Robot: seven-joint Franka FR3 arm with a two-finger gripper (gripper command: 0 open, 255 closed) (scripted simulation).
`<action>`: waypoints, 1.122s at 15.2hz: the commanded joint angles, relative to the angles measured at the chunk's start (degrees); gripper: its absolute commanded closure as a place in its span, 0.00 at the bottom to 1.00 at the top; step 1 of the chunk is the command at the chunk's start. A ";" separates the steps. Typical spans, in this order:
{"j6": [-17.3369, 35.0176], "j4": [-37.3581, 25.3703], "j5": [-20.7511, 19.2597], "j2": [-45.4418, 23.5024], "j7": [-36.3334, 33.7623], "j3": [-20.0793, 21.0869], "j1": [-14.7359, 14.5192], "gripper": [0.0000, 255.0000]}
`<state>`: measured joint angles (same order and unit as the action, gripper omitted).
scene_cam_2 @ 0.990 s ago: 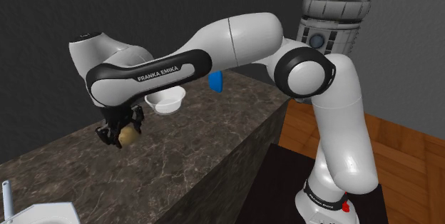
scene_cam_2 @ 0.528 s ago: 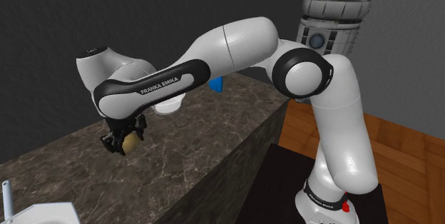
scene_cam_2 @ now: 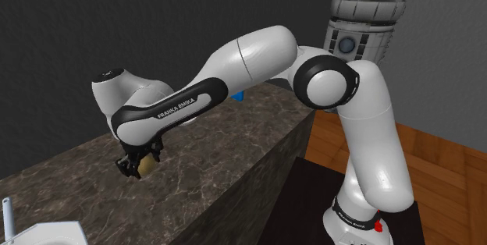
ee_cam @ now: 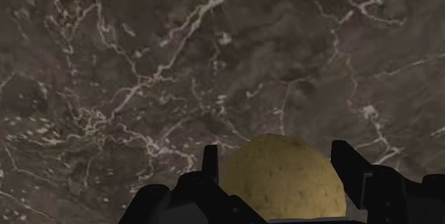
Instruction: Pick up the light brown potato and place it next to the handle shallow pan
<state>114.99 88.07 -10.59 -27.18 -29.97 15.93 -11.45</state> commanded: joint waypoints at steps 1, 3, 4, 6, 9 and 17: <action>1.33 0.80 -0.20 -0.52 -0.14 -0.11 0.00 1.00; 1.33 0.80 -0.21 -0.52 -0.14 -0.10 0.01 1.00; 1.33 0.80 -0.21 -0.52 -0.14 -0.09 0.01 1.00; 1.32 0.80 -0.21 -0.52 -0.14 -0.09 0.02 1.00; 1.32 0.80 -0.22 -0.53 -0.15 -0.08 0.03 1.00; -1.89 -1.24 0.26 0.70 0.17 0.18 -0.01 0.00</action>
<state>114.30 87.43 -10.54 -27.06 -29.93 16.00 -11.48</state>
